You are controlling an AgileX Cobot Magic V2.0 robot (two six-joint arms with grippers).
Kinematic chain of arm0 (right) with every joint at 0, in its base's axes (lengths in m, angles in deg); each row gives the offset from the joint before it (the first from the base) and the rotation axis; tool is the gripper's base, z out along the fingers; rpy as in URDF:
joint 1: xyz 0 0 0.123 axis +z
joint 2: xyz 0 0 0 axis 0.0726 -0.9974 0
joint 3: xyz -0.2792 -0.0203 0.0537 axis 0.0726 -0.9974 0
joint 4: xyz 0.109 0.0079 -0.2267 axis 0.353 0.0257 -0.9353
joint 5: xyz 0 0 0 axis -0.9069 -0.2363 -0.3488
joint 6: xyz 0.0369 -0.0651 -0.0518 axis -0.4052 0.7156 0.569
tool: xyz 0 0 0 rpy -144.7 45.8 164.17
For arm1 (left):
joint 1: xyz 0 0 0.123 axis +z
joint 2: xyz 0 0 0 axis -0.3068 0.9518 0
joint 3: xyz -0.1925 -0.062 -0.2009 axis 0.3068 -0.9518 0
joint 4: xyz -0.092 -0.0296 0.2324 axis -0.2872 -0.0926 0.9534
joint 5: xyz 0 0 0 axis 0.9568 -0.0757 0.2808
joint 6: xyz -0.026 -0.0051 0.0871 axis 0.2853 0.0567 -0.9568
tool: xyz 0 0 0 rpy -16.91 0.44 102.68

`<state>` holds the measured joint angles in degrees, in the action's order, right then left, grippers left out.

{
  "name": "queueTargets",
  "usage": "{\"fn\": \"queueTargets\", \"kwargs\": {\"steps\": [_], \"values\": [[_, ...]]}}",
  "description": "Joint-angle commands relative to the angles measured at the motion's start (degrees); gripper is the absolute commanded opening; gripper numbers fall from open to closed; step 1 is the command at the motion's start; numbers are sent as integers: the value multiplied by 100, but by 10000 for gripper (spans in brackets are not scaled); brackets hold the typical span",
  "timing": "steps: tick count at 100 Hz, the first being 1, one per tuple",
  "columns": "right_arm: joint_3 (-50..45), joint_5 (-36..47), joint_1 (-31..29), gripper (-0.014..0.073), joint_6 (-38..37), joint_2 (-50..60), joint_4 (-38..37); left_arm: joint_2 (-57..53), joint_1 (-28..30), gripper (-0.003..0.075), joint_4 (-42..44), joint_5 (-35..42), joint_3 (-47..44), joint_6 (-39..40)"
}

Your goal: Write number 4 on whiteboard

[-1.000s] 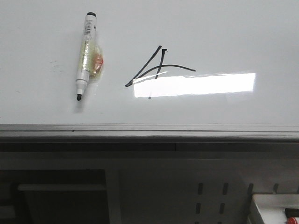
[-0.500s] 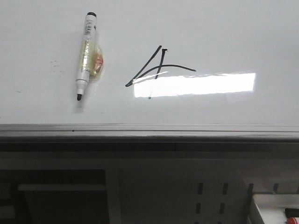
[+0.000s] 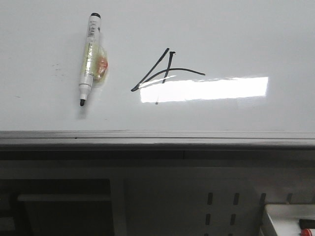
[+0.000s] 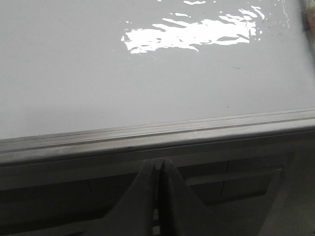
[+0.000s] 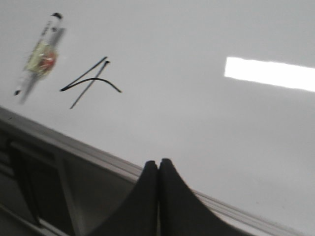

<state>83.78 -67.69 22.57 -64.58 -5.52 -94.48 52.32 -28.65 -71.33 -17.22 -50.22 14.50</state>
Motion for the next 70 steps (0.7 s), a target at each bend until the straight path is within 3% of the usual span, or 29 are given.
{"fn": "queueTargets", "kwargs": {"steps": [1,17,44,70], "values": [[-220,1108,-806,-45,-10,-284,472,-148,10,-20,-1,277,-195,54],[-774,1064,-1520,-45,-10,-178,583,-148,10,-20,-1,277,-195,54],[-1453,610,-1822,-45,-10,564,583,-148,10,-20,-1,277,-195,54],[-1455,80,-2051,-45,-10,1003,571,-148,10,-20,-1,277,-195,54]]}}
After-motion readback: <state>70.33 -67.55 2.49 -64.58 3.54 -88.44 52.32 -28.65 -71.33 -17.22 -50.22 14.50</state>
